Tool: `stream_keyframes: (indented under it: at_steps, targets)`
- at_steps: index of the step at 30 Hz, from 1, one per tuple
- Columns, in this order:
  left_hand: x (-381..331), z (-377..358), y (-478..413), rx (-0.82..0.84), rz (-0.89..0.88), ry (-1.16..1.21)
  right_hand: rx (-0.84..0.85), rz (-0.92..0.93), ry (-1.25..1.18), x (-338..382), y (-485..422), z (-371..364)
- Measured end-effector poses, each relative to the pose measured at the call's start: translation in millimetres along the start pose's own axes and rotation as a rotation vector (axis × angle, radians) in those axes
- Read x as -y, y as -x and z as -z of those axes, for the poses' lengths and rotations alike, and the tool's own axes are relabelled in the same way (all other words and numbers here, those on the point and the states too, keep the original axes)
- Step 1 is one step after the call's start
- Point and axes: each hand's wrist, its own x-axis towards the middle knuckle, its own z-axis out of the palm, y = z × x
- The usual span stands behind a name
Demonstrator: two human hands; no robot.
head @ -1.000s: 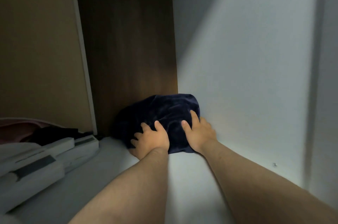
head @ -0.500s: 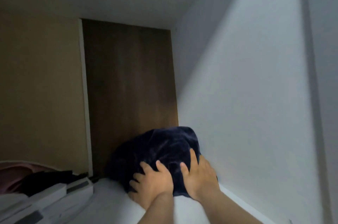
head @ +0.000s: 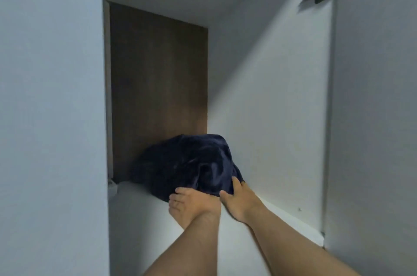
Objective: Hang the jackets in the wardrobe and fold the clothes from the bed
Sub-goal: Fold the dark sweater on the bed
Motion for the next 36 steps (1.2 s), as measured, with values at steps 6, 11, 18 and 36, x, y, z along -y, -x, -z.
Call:
stream_keyframes:
  at_steps: [6,11,18,36]
  targets:
    - [8.3,7.7,58.1,0.177,-0.38,0.121,-0.154,-0.072,-0.095,-19.5,90.5,34.4]
    - [20.7,23.7,112.2,0.26,-0.595,-0.007,-0.274,-0.001,0.052,-31.7,178.9,32.0]
    - [71.0,42.7,166.6,0.398,-1.212,-0.06,-0.435,-0.163,-0.147,-40.9,293.5,-0.4]
    - [186.4,4.9,267.2,0.863,-1.658,0.104,-0.435,-0.693,0.216,-35.3,587.0,-38.4]
